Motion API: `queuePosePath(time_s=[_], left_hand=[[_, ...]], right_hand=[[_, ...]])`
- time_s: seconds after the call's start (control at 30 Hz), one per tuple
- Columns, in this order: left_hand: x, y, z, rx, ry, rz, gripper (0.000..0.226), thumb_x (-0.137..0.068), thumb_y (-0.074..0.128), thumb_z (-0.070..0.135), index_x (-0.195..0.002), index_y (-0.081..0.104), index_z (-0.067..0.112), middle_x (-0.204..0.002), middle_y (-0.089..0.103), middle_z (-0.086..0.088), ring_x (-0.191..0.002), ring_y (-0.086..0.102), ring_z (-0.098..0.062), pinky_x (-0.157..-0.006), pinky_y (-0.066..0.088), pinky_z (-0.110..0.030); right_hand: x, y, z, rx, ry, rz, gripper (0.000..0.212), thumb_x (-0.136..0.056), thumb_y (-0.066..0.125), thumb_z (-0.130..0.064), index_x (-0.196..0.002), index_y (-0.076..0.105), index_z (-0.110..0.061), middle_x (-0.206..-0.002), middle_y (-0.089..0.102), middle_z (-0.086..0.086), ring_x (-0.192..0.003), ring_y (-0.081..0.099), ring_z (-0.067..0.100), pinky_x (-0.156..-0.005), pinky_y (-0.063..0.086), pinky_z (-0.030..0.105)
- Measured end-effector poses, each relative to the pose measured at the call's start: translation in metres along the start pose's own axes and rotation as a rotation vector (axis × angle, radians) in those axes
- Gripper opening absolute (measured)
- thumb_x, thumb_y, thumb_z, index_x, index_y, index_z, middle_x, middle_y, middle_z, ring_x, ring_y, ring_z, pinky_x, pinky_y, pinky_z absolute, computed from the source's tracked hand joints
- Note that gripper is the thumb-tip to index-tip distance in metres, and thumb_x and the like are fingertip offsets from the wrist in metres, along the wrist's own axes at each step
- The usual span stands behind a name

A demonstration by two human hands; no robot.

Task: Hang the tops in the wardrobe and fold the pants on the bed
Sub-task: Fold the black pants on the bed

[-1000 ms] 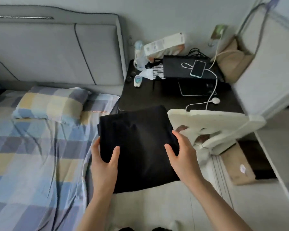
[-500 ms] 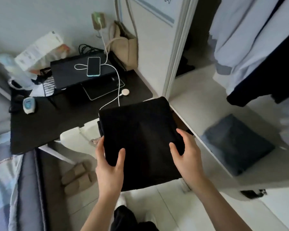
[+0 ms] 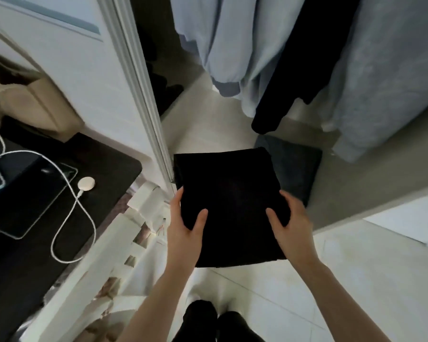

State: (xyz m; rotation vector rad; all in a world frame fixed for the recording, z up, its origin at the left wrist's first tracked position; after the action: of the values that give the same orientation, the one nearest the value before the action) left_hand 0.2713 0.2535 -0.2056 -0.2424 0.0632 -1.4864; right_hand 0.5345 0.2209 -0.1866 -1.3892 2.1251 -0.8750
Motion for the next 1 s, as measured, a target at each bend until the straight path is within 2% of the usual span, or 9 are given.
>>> queuePosePath(time_s=[0.1,0.27,0.37,0.5,0.57,0.7,0.77,0.87,1.0], left_hand=[[-0.032,0.042,-0.019,0.021,-0.051,-0.163,0.058,-0.093,0.064,0.02,-0.138,0.035,0.043,-0.127,0.05,0.03,-0.119,0.051,0.005,-0.102,0.048,-0.028],[-0.088,0.115,-0.054,0.062,-0.177,-0.359,0.064,-0.09,0.066,0.013,-0.14,0.035,0.039,-0.134,0.052,0.008,-0.125,0.053,-0.016,-0.105,0.047,-0.044],[-0.132,0.177,-0.045,0.138,-0.137,-0.484,0.066,-0.091,0.065,0.01,-0.144,0.036,0.034,-0.138,0.051,0.007,-0.131,0.048,-0.017,-0.11,0.041,-0.044],[-0.197,0.255,-0.043,0.143,-0.076,-0.563,0.063,-0.093,0.061,0.011,-0.147,0.034,0.03,-0.141,0.051,0.004,-0.131,0.049,-0.016,-0.11,0.041,-0.035],[-0.222,0.289,-0.071,0.009,-0.125,-0.611,0.066,-0.094,0.059,0.013,-0.151,0.028,0.026,-0.141,0.051,-0.001,-0.129,0.048,-0.02,-0.107,0.04,-0.034],[-0.228,0.331,-0.157,-0.422,-0.241,-0.777,0.082,-0.082,0.068,0.016,-0.151,0.024,0.021,-0.135,0.051,-0.006,-0.127,0.047,-0.027,-0.106,0.04,-0.038],[-0.237,0.333,-0.182,-0.56,-0.245,-0.735,0.089,-0.077,0.071,0.032,-0.151,0.022,0.027,-0.139,0.048,-0.011,-0.128,0.045,-0.036,-0.107,0.039,-0.05],[-0.247,0.336,-0.197,-0.55,-0.286,-0.692,0.081,-0.075,0.071,0.049,-0.142,0.038,0.017,-0.134,0.053,-0.011,-0.125,0.05,-0.035,-0.105,0.042,-0.049],[-0.252,0.338,-0.169,-0.64,-0.159,-0.637,0.056,-0.088,0.066,0.04,-0.132,0.045,0.012,-0.124,0.057,-0.01,-0.125,0.042,-0.032,-0.105,0.036,-0.048]], right_hand=[[-0.011,-0.004,0.029,0.027,0.074,0.055,0.049,-0.091,0.062,-0.018,-0.137,0.045,-0.018,-0.13,0.051,0.004,-0.114,0.053,0.022,-0.093,0.039,0.025],[-0.05,-0.004,0.071,0.125,0.123,0.095,0.041,-0.093,0.054,-0.012,-0.132,0.051,-0.025,-0.136,0.047,0.002,-0.112,0.056,0.024,-0.086,0.041,0.025],[-0.098,-0.013,0.104,0.186,0.178,0.186,0.038,-0.095,0.05,-0.012,-0.13,0.056,-0.025,-0.141,0.044,0.005,-0.121,0.052,0.026,-0.094,0.042,0.029],[-0.156,-0.031,0.143,0.272,0.19,0.443,0.038,-0.096,0.048,-0.016,-0.133,0.056,-0.022,-0.139,0.046,0.016,-0.121,0.049,0.029,-0.101,0.039,0.035],[-0.183,-0.012,0.182,0.332,0.269,0.379,0.043,-0.098,0.046,-0.022,-0.141,0.047,-0.025,-0.146,0.037,0.019,-0.125,0.045,0.039,-0.103,0.039,0.043],[-0.196,0.068,0.275,0.403,0.527,-0.137,0.062,-0.099,0.038,-0.046,-0.151,0.006,-0.039,-0.157,0.008,0.024,-0.141,0.02,0.042,-0.114,0.019,0.044],[-0.196,0.077,0.285,0.373,0.54,-0.122,0.064,-0.097,0.039,-0.048,-0.15,0.003,-0.044,-0.157,0.003,0.023,-0.143,0.014,0.039,-0.116,0.016,0.044],[-0.198,0.077,0.284,0.343,0.547,-0.032,0.062,-0.098,0.043,-0.039,-0.149,0.008,-0.046,-0.158,0.003,0.02,-0.144,0.015,0.037,-0.115,0.018,0.044],[-0.21,0.062,0.282,0.171,0.584,0.083,0.072,-0.088,0.046,-0.007,-0.147,0.026,-0.043,-0.155,0.014,0.019,-0.139,0.024,0.039,-0.116,0.022,0.043]])
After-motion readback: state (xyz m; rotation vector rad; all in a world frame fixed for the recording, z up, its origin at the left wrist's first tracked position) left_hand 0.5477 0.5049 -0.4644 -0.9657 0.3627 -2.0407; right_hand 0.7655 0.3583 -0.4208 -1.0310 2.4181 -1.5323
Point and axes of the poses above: each hand's wrist, its own x-axis away from the middle knuckle, its own y-axis out of the palm, z = x × y, the point moved 10 cm from there along -x, towards the middle knuckle
